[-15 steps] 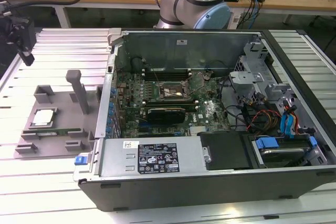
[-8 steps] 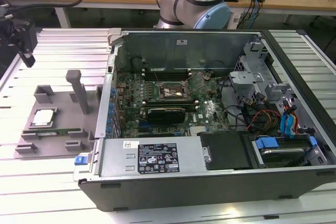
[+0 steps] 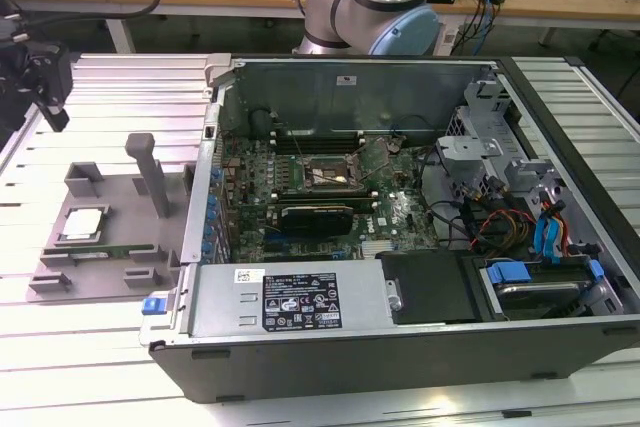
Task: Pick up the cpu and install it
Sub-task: 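Pick up the cpu and move it towards the insertion slot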
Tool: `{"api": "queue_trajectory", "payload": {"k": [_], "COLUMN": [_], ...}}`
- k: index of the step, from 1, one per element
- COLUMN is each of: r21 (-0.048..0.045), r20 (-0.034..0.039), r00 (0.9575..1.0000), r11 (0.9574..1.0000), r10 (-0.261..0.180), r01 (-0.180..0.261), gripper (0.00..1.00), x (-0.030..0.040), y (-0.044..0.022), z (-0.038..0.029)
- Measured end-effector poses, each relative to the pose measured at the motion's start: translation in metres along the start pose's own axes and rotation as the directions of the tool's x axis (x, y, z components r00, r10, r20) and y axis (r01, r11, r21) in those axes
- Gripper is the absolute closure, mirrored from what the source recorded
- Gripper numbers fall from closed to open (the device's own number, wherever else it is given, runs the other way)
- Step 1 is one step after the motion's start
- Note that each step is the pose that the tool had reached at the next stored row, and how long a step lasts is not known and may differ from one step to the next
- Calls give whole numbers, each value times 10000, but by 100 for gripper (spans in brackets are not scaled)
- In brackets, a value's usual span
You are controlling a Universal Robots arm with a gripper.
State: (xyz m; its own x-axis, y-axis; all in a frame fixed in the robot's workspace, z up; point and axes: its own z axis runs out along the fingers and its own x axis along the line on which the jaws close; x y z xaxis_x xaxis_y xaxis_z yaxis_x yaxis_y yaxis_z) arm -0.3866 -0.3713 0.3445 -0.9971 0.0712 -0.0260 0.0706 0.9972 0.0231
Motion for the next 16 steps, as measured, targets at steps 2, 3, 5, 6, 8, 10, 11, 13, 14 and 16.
{"api": "queue_trajectory", "payload": {"k": [2,3,5,6,8,10,11,13,14,16], "r21": [-1,0,-1,-1,-1,0,0,0,0,-1], "r20": [0,0,1,1,0,1,0,1,1,1], "r00": [10000,10000,10000,10000,10000,10000,10000,10000,10000,10000], "r11": [10000,10000,10000,10000,10000,10000,10000,10000,10000,10000], "r10": [0,0,0,0,0,-1,0,0,0,0], "r01": [0,0,0,0,0,1,0,0,0,0], "gripper": [45,45,45,45,45,45,45,45,45,45], "x": [0,0,1,1,2,2,3,3,3,5], "y": [-1,-1,-1,-1,-2,-2,-2,-3,-3,-4], "z": [12,16,34,46,71,90,97,118,136,176]}}
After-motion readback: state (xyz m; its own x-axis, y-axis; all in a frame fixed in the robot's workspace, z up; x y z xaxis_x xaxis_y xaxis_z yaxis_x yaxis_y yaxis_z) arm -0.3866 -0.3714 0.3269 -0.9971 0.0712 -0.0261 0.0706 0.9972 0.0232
